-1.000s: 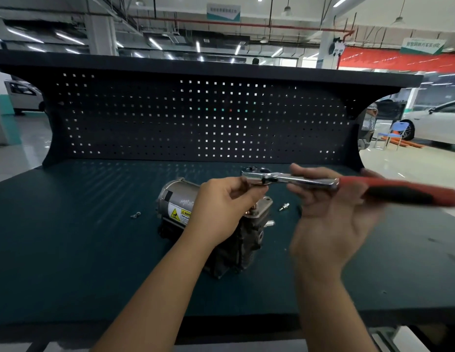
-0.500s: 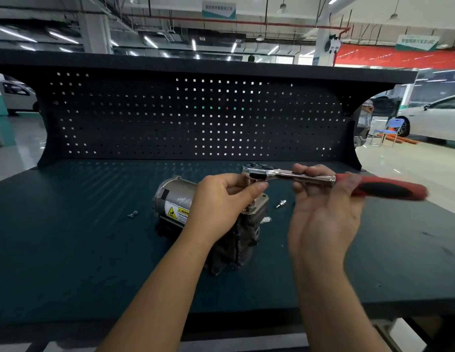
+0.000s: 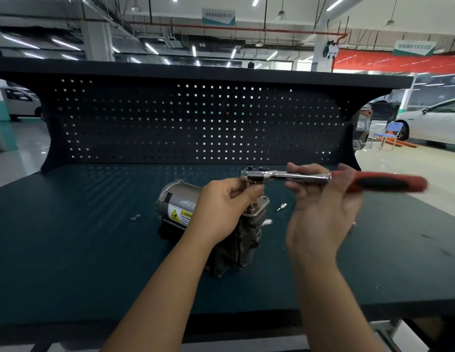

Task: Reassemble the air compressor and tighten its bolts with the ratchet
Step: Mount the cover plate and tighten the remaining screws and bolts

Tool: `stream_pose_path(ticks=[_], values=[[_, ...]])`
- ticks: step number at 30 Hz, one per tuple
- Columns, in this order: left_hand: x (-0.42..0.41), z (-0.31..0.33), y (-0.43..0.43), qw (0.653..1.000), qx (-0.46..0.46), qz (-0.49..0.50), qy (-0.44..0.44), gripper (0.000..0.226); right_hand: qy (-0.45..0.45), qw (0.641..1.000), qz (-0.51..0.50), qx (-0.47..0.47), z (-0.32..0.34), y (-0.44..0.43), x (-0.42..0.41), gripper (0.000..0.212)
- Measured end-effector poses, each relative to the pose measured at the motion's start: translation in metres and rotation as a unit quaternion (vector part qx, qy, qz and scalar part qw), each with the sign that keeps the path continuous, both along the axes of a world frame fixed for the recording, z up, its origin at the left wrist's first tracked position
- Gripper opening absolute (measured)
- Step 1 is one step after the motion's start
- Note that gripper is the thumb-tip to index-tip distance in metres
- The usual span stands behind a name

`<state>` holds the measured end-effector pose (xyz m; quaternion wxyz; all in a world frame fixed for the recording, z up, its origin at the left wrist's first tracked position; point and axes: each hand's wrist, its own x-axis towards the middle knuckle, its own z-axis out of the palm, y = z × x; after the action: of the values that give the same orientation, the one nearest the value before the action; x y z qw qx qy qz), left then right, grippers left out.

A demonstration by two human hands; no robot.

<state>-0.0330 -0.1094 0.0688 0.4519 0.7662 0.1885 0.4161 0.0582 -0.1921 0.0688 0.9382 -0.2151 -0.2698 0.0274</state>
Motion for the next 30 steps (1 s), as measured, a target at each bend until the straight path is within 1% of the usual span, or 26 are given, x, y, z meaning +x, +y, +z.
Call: stream_pose_path(ticks=[1,2,3,4,5,6,7,9,11,12,13,14,15,16,18,20,21,22,23,24,25,26,27,28,30], values=[[-0.001,0.001,0.0,1.0,0.006,-0.001,0.007,0.014,0.066,0.996,0.056,-0.014,0.005,0.005,0.01,0.019],[-0.001,0.002,0.0,1.0,0.015,-0.001,0.015,0.014,0.126,0.984,0.118,-0.038,0.011,0.011,0.018,0.022],[0.0,0.003,0.0,0.999,0.027,0.0,0.024,0.013,0.178,0.966,0.172,-0.068,0.019,0.016,0.024,0.026],[0.0,0.004,0.001,0.999,0.037,0.0,0.032,0.014,0.219,0.947,0.221,-0.078,0.021,0.02,0.031,0.028],[0.0,0.005,0.001,0.998,0.044,0.002,0.038,0.015,0.249,0.932,0.251,-0.084,0.021,0.024,0.034,0.028],[0.001,0.005,0.001,0.998,0.046,0.002,0.039,0.017,0.259,0.925,0.264,-0.086,0.02,0.025,0.035,0.027],[0.001,0.005,0.001,0.998,0.045,0.003,0.037,0.02,0.253,0.927,0.263,-0.084,0.017,0.025,0.033,0.025],[0.002,0.004,0.0,0.999,0.041,0.009,0.035,0.022,0.192,0.956,0.218,-0.041,0.01,0.018,0.026,0.021],[0.001,0.003,0.001,0.999,0.024,0.005,0.026,0.022,0.074,0.989,0.124,0.011,0.001,0.007,0.015,0.015],[0.002,0.002,0.001,1.0,0.014,0.004,0.022,0.022,0.005,0.998,0.063,0.028,-0.004,0.001,0.006,0.015],[0.0,0.001,0.002,1.0,0.007,0.005,0.016,0.021,-0.062,0.997,-0.002,0.042,-0.008,-0.002,-0.003,0.02],[0.004,-0.001,0.001,1.0,0.004,0.012,0.014,0.02,-0.129,0.989,-0.055,0.049,-0.011,-0.005,-0.014,0.026],[0.007,-0.002,0.001,1.0,0.002,0.02,0.013,0.019,-0.191,0.975,-0.105,0.048,-0.016,-0.007,-0.023,0.027],[0.01,-0.003,0.0,0.999,0.004,0.031,0.013,0.018,-0.254,0.956,-0.144,0.04,-0.019,-0.008,-0.031,0.024],[0.014,-0.003,-0.002,0.999,0.009,0.037,0.017,0.016,-0.374,0.907,-0.193,-0.011,-0.021,-0.011,-0.039,0.018],[0.013,-0.003,0.001,0.999,0.024,0.028,0.027,0.012,-0.454,0.851,-0.256,-0.074,-0.02,-0.014,-0.036,0.015],[0.01,-0.003,0.002,0.998,0.035,0.03,0.034,0.012,-0.474,0.833,-0.27,-0.097,-0.018,-0.016,-0.035,0.016],[0.008,-0.002,0.001,0.998,0.041,0.037,0.037,0.016,-0.472,0.836,-0.257,-0.111,-0.017,-0.016,-0.035,0.017],[0.005,-0.002,0.002,0.998,0.047,0.041,0.031,0.021,-0.442,0.864,-0.214,-0.11,-0.015,-0.017,-0.037,0.019],[0.006,-0.002,0.0,0.998,0.05,0.039,0.016,0.024,-0.39,0.905,-0.148,-0.09,-0.013,-0.018,-0.036,0.02],[0.004,-0.002,-0.001,0.998,0.045,0.034,0.002,0.022,-0.322,0.941,-0.084,-0.053,-0.011,-0.017,-0.034,0.019],[0.003,-0.002,-0.002,0.999,0.034,0.03,-0.005,0.016,-0.246,0.969,-0.03,-0.018,-0.009,-0.017,-0.03,0.018],[0.003,-0.002,-0.003,0.999,0.023,0.025,-0.006,0.014,-0.172,0.985,0.02,0.003,-0.006,-0.016,-0.024,0.021],[0.002,-0.001,-0.002,1.0,0.019,0.018,-0.006,0.014,-0.098,0.992,0.075,0.008,-0.003,-0.014,-0.015,0.028],[0.0,0.0,-0.001,1.0,0.03,0.009,0.006,0.017,0.028,0.982,0.185,-0.004,0.004,-0.007,0.004,0.037]])
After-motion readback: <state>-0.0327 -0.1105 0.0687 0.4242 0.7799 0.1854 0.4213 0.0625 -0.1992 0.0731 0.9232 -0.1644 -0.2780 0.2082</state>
